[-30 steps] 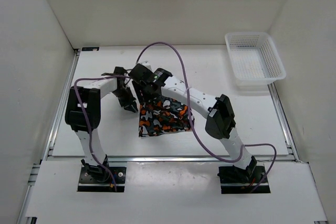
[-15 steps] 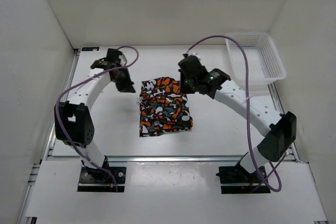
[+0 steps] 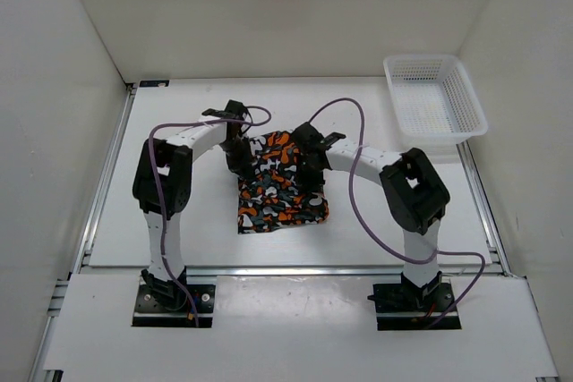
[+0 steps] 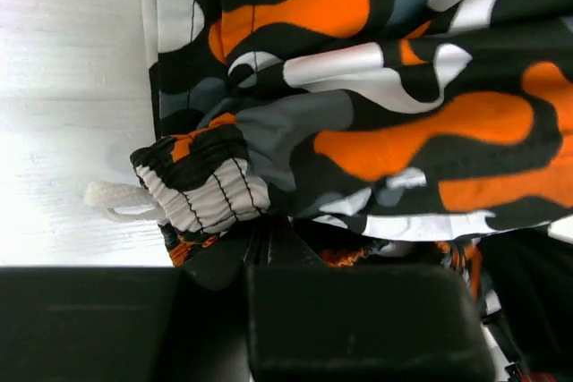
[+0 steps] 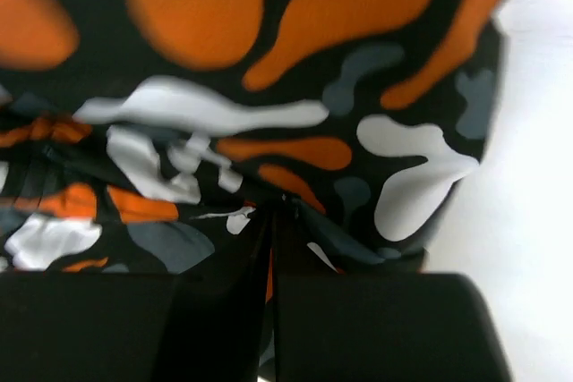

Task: Fold and stack the shorts
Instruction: Fold the shorts

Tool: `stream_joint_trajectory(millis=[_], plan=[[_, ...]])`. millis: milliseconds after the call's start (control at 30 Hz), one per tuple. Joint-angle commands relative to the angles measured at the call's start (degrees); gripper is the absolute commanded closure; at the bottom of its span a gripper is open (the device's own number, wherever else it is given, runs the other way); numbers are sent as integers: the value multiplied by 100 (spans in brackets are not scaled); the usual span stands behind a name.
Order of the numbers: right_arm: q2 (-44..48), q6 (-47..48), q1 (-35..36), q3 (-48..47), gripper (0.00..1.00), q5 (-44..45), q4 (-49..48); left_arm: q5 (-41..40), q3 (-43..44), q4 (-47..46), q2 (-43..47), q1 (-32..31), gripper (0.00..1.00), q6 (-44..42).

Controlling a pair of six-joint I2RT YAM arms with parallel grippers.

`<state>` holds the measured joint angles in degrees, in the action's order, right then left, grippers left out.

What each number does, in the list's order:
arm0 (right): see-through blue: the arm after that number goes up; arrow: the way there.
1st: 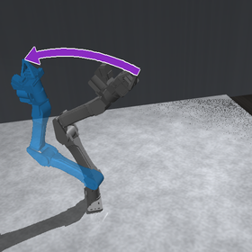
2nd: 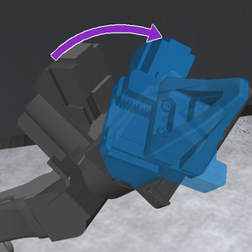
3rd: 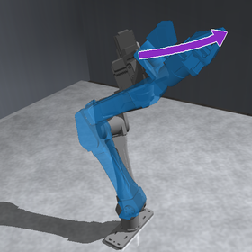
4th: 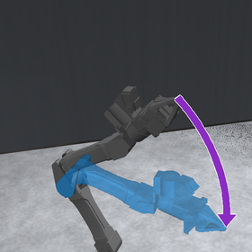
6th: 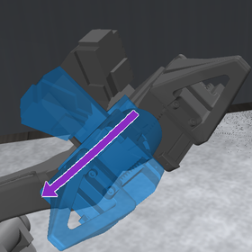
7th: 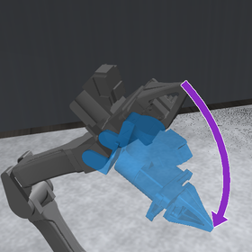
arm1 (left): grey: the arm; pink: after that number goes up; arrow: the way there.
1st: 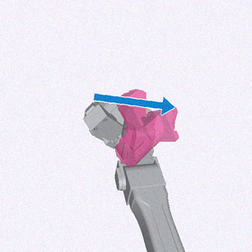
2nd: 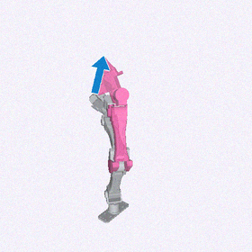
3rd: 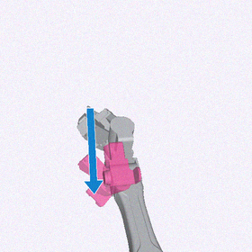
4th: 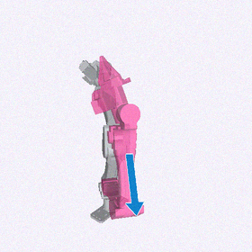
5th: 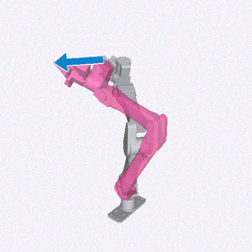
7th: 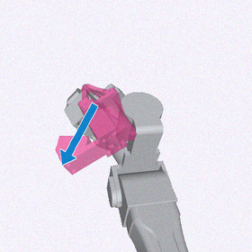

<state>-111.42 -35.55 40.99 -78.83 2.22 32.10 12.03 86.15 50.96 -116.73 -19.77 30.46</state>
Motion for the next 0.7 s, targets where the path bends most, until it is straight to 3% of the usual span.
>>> stream_joint_trajectory(millis=[0,133,367,500,533,567,633,667], plan=[[-117,-13,32,60,95,-362,-195,-131,-63,28,475,-1,90,-75],[224,-13,32,201,97,-258,-195,-61,-195,28,975,-1,90,-127],[1762,-66,137,307,92,366,-11,264,24,28,1486,-1,90,-128],[2387,-66,137,386,76,841,279,405,489,81,1040,-202,89,-128],[2588,-66,137,481,68,911,367,483,725,81,899,-255,86,-128],[2686,-66,76,535,63,912,420,484,858,81,741,-308,76,-128],[2931,-119,15,736,58,991,499,484,1148,133,275,-439,63,-128],[3028,-119,-56,816,58,1052,586,484,1219,134,125,-440,62,-128]])
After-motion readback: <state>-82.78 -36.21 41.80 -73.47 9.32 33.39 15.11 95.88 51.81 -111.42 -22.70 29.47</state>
